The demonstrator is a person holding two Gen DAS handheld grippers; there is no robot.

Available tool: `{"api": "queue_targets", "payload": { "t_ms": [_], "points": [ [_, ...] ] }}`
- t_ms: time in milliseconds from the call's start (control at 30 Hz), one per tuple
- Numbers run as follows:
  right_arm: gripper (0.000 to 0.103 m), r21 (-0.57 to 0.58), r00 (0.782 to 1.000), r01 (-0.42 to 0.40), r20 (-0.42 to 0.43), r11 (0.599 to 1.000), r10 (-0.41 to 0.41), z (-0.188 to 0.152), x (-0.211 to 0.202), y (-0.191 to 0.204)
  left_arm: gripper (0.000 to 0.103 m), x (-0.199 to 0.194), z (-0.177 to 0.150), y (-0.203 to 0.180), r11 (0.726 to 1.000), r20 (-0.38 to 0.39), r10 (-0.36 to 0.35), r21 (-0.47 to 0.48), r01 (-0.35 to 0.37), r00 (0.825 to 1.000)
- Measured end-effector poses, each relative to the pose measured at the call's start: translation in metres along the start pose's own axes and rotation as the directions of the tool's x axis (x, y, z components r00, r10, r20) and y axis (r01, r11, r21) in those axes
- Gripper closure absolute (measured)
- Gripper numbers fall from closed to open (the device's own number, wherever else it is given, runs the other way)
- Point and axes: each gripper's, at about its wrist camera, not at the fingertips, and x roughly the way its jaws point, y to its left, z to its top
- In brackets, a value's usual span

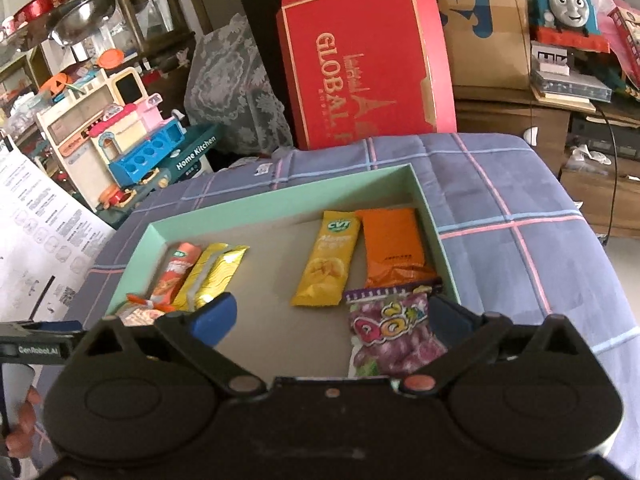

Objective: Organize snacks
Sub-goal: 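Lower both bags into the teal box and open both grippers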

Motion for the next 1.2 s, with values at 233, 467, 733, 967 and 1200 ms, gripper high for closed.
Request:
{"api": "queue_targets", "payload": {
  "t_ms": [233,467,733,967,1200],
  "points": [
    [0.000,0.010,0.999,-0.046,0.005,0.999,0.046,-0.020,-0.027,0.008,0.000,-0.022,-0.025,-0.003,0.999,-0.002,-0.026,-0.028,0.026,1.000],
    [0.000,0.001,0.998,-0.046,-0.039,0.999,0.046,-0.045,-0.048,0.014,0.000,-0.044,-0.054,-0.008,0.998,0.008,-0.050,-0.044,0.051,0.999],
    [0.000,-0.002,0.997,-0.005,-0.075,1.000,0.005,-0.072,-0.065,0.022,0.000,-0.061,-0.080,-0.016,0.998,0.001,-0.060,0.007,0.060,0.998],
    [0.000,0.025,0.990,0.049,-0.134,0.998,-0.046,-0.094,-0.069,0.019,0.000,-0.067,-0.095,-0.016,0.998,-0.009,-0.058,0.015,0.058,0.998],
    [0.000,0.054,0.977,0.188,-0.112,0.981,-0.181,-0.113,-0.072,0.020,0.000,-0.063,-0.104,-0.011,0.999,-0.030,-0.050,0.014,0.051,0.998]
  ]
}}
